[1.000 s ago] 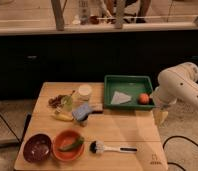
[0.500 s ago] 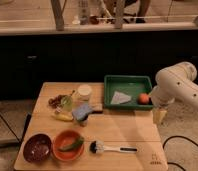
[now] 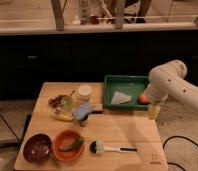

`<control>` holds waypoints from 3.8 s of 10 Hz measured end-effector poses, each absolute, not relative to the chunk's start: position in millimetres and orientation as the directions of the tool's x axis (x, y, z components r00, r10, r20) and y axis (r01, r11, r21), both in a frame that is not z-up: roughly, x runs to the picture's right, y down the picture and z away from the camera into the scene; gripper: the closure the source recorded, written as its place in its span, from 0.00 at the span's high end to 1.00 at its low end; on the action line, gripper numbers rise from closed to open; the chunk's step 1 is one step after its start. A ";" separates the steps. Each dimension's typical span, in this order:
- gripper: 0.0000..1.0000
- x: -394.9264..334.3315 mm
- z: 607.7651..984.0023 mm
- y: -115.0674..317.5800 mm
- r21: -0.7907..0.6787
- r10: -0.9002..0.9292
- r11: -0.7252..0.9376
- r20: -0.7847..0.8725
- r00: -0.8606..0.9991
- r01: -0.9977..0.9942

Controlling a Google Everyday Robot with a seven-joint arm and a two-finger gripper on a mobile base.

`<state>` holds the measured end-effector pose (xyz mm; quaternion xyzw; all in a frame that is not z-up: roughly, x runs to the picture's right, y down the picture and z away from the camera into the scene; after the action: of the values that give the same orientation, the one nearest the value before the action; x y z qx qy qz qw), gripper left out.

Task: Place towel in table surface

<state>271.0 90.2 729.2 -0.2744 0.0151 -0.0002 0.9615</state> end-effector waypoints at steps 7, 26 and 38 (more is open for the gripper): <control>0.80 254.8 763.2 75.1 -0.515 -0.061 0.855 0.017 0.998 0.061; 0.80 231.8 842.9 34.7 -0.479 -0.142 0.858 0.127 0.982 0.186; 0.80 227.7 886.8 34.8 -0.519 -0.052 0.846 0.146 0.988 0.121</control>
<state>227.7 34.8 886.8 -0.2736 -0.0634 -0.0450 0.9587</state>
